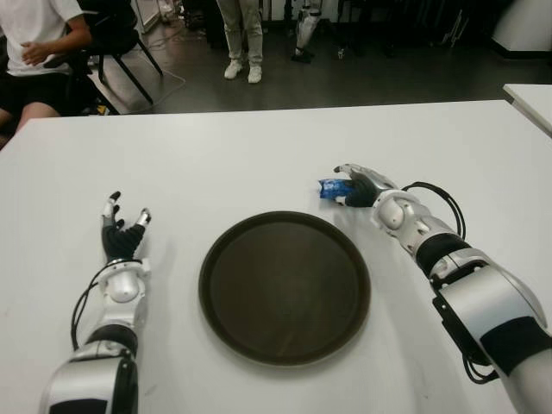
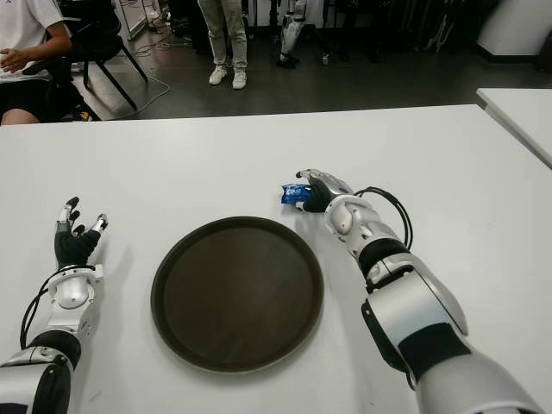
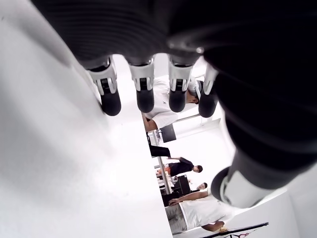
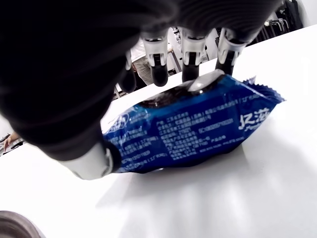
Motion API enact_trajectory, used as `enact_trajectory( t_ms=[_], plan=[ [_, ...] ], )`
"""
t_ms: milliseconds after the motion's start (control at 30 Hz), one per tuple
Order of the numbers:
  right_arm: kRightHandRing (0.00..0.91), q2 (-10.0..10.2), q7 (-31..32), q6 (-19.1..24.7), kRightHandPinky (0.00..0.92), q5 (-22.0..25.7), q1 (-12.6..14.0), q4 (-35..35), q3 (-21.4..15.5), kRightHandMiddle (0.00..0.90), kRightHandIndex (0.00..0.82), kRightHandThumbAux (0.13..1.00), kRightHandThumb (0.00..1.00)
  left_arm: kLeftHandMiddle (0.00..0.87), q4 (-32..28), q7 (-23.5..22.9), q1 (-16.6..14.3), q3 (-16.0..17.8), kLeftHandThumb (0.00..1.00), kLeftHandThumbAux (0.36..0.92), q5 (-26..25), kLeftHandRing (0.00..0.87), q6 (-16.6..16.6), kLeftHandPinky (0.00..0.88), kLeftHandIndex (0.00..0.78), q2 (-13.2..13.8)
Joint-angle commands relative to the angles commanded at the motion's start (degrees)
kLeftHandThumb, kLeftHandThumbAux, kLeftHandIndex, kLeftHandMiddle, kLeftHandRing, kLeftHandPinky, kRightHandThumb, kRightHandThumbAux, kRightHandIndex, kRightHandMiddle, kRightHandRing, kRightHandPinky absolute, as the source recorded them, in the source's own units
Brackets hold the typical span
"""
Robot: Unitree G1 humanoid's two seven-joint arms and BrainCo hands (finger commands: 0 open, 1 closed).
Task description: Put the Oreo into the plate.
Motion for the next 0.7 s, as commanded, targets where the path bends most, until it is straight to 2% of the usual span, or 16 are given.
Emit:
enact_trajectory(
  t_ms=[700],
  plan=[
    [0.045,-0.2,0.4,0.7,0.069,0.3,0.3,0.0,-0.4,0.053,0.0,0.719,0.505,0.047,0.7,1.0,-0.1,-0.9,0.0,0.712,1.2,0.026,0.4,0.02,0.045,0.7]
  ],
)
